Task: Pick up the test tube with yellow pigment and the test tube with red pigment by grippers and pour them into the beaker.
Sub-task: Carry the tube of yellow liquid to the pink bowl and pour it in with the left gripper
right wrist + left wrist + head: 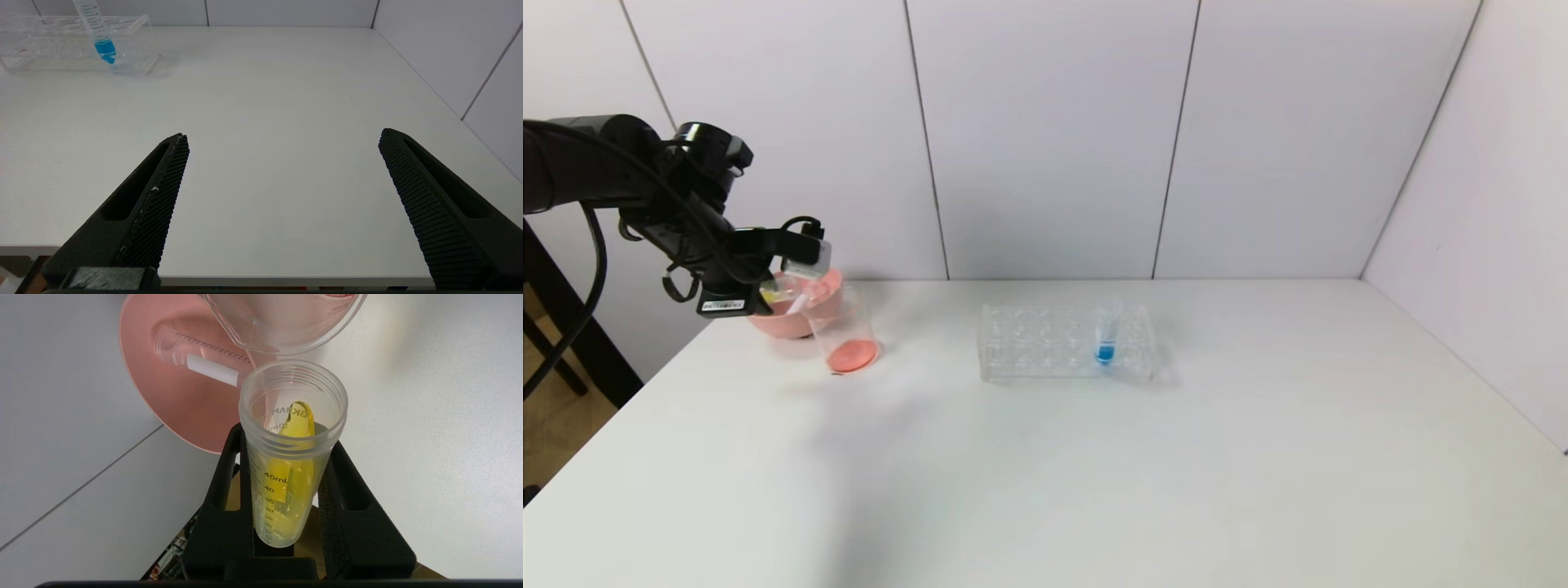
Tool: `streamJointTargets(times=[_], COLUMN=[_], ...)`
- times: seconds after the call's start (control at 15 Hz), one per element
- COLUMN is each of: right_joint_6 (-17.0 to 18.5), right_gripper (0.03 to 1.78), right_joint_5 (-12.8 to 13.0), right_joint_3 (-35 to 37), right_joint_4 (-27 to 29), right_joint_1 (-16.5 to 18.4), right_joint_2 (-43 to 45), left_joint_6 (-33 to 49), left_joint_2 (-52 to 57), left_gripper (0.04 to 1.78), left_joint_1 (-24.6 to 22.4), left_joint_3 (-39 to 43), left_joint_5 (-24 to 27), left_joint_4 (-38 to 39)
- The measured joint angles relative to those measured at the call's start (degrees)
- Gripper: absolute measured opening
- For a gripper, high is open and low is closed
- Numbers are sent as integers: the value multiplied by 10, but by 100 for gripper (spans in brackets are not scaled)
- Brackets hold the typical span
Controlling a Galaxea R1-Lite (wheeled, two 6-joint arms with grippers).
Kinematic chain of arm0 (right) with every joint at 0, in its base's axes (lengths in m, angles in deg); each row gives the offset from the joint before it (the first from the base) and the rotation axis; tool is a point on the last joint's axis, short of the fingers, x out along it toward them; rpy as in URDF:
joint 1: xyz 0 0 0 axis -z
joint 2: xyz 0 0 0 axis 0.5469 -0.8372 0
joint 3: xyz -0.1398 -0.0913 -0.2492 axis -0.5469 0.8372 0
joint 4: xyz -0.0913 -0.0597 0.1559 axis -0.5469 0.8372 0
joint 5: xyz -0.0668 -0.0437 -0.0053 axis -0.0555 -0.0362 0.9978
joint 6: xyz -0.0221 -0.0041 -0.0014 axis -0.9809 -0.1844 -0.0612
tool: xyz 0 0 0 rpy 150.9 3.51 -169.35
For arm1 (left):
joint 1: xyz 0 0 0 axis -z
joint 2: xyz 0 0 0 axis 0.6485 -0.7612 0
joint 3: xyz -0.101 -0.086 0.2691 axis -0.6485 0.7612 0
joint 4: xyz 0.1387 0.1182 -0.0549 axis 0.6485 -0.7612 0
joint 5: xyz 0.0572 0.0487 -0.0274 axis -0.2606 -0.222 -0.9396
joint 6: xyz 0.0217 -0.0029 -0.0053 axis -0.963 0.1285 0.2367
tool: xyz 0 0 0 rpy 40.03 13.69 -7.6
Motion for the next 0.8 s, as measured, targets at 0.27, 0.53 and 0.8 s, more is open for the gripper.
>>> streamJointTargets(times=[0.27,0.53,0.8], right_joint_6=[0,0,0], right_gripper=[170,170,170], right_joint_5=[0,0,0], right_joint_3=[0,0,0], right_joint_4=[0,0,0], right_joint_1=[0,0,0], right_joint_2=[0,0,0], left_joint_6=[7,14,20], left_joint_2=[-1,-3,-4], left_gripper=[46,46,46], left_joint_1=[7,13,19], left_joint_3=[0,0,0], left_joint_5=[-14,-36,-58], left_joint_4=[3,6,6])
